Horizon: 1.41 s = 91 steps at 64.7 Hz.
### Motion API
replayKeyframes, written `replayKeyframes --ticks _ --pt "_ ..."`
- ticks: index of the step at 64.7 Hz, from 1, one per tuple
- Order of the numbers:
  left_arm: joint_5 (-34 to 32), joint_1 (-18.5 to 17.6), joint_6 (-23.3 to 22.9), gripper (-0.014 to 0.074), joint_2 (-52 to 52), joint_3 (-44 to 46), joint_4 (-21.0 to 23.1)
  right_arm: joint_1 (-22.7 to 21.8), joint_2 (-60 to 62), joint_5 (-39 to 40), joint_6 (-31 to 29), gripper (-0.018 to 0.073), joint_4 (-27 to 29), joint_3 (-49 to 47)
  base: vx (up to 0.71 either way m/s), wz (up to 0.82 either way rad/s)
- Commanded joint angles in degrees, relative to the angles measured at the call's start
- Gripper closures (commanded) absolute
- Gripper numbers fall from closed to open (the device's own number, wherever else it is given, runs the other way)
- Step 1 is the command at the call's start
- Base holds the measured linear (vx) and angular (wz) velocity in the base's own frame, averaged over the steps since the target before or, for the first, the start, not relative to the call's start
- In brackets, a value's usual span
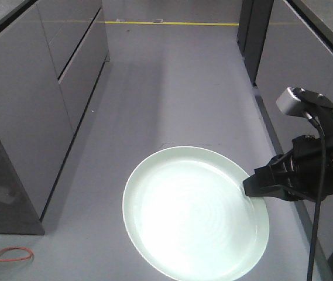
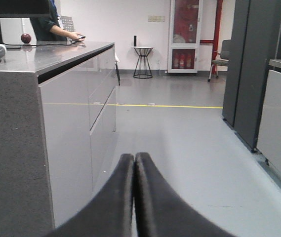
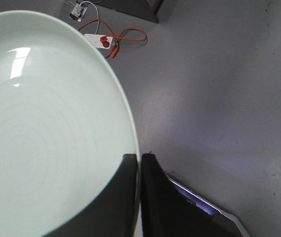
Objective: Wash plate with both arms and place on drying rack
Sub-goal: 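Hold the plate in the right gripper while the base turns away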
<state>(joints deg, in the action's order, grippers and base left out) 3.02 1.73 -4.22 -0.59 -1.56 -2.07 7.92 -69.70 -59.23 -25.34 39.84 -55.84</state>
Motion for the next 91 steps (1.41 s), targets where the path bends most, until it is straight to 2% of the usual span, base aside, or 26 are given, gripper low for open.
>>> replayKeyframes --ticks 1,91 --pt "-4.24 -0.35 -0.17 0.0603 -0.88 1.51 0.55 -0.07 1.60 0.97 -0.64 0.0567 2.66 -1.36 0.11 0.17" --pt "-4.24 -0.35 -0.17 0.0603 -0.88 1.51 0.55 -0.07 1.60 1.03 -0.64 0.0567 2.66 -1.36 0.20 0.04"
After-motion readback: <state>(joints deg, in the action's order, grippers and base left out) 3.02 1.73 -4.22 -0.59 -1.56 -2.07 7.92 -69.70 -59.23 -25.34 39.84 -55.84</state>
